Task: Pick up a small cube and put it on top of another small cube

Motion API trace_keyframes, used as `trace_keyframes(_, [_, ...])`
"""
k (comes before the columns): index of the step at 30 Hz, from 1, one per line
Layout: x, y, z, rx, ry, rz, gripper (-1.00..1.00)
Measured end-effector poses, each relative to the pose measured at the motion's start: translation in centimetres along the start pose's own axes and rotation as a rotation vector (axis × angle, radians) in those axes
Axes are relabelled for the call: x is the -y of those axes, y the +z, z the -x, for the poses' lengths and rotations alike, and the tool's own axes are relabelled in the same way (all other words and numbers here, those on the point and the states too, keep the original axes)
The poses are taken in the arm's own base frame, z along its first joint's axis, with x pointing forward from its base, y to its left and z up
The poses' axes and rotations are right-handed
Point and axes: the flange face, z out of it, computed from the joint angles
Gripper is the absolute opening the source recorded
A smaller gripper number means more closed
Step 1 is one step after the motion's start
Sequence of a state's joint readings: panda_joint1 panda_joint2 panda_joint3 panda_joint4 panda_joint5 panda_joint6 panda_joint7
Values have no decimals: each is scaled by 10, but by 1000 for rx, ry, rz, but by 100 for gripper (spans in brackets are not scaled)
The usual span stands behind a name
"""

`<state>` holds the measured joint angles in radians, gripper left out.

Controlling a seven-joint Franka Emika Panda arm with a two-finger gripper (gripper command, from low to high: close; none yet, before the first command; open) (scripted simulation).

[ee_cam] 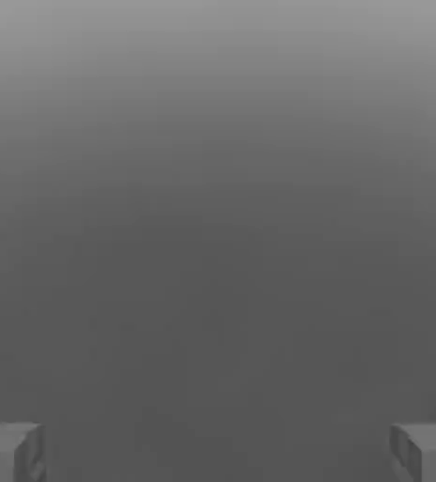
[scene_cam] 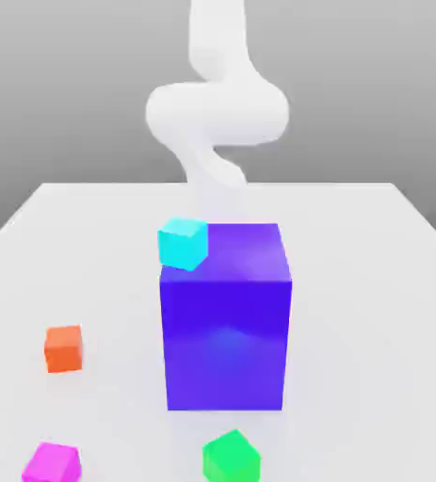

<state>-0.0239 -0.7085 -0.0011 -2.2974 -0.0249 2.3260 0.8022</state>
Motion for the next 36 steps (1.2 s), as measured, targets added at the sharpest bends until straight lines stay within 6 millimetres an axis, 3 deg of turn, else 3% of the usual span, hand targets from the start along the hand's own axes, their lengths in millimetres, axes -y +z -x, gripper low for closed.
trace_keyframes(4, [-13, 73, -14, 40, 6, 108, 0])
trace_keyframes(9, [-44, 160, -25, 102, 19, 227, 0])
trace_keyframes(15, [-100, 258, -26, 195, 42, 351, 0])
trace_keyframes(19, [-151, 317, -21, 263, 72, 425, 0])
trace_keyframes(29, [-280, 441, 36, 470, 140, 544, 0])
trace_keyframes(33, [-312, 484, 65, 489, 149, 551, 0])
trace_keyframes(34, [-318, 493, 71, 490, 149, 552, -100])
trace_keyframes(36, [-318, 493, 71, 490, 149, 552, -100])
